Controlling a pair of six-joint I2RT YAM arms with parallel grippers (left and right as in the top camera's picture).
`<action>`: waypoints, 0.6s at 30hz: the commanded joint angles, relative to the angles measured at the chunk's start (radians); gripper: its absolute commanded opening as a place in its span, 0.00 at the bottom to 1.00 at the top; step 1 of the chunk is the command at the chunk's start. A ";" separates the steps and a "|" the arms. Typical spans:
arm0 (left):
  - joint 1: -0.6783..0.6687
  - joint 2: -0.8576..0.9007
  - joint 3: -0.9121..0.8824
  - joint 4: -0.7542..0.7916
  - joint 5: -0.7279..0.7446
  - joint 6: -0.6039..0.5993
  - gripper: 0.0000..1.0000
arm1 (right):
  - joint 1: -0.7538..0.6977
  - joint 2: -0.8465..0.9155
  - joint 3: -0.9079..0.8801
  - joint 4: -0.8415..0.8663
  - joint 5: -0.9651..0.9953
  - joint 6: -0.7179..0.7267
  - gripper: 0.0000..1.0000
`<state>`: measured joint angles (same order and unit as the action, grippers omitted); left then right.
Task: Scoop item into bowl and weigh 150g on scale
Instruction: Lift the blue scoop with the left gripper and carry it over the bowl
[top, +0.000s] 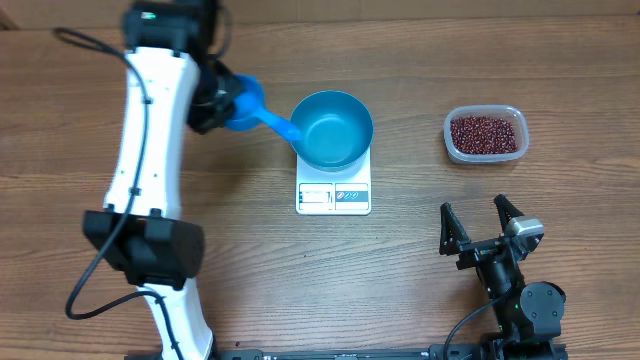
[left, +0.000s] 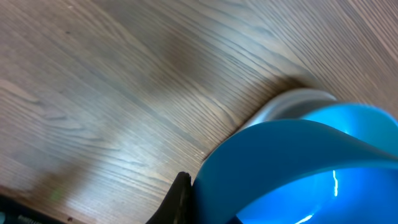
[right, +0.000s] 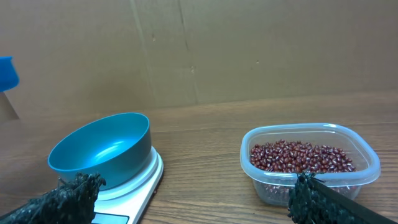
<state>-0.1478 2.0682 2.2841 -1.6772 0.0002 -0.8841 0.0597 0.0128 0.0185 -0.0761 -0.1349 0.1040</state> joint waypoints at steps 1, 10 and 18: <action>-0.123 -0.014 0.017 0.025 -0.153 -0.066 0.04 | 0.003 -0.010 -0.010 0.003 -0.008 0.003 1.00; -0.303 -0.014 0.017 0.111 -0.198 -0.066 0.04 | 0.003 -0.010 -0.010 0.003 -0.008 0.003 1.00; -0.363 -0.014 0.017 0.167 -0.151 -0.067 0.04 | 0.003 -0.010 -0.010 0.003 -0.008 0.003 1.00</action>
<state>-0.4992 2.0682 2.2841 -1.5219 -0.1627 -0.9333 0.0597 0.0128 0.0185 -0.0757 -0.1352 0.1043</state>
